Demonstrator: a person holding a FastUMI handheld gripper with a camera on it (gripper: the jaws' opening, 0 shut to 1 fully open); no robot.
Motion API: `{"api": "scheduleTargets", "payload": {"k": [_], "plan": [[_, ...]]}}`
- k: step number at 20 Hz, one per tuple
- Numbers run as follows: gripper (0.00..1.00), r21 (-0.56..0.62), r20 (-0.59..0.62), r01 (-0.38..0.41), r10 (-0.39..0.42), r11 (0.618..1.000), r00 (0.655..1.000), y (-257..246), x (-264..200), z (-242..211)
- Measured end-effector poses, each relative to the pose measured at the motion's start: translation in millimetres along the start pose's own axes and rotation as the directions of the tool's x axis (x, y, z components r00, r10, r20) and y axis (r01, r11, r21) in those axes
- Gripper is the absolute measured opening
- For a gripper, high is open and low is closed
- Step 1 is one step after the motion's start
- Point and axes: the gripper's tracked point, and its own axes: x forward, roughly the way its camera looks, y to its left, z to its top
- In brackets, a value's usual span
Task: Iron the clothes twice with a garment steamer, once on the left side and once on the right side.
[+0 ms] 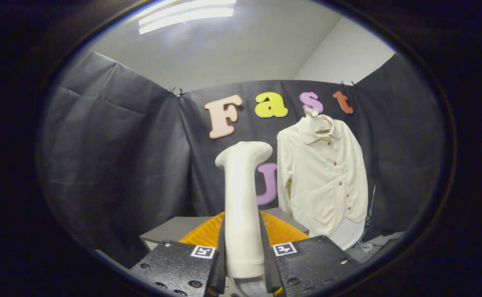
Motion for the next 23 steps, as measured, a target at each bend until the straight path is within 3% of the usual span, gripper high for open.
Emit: {"api": "scheduleTargets", "payload": {"k": [23], "plan": [[0.36, -0.040, -0.037, 0.003, -0.004, 0.999, 0.999, 10.2, -5.3, -20.2]]}}
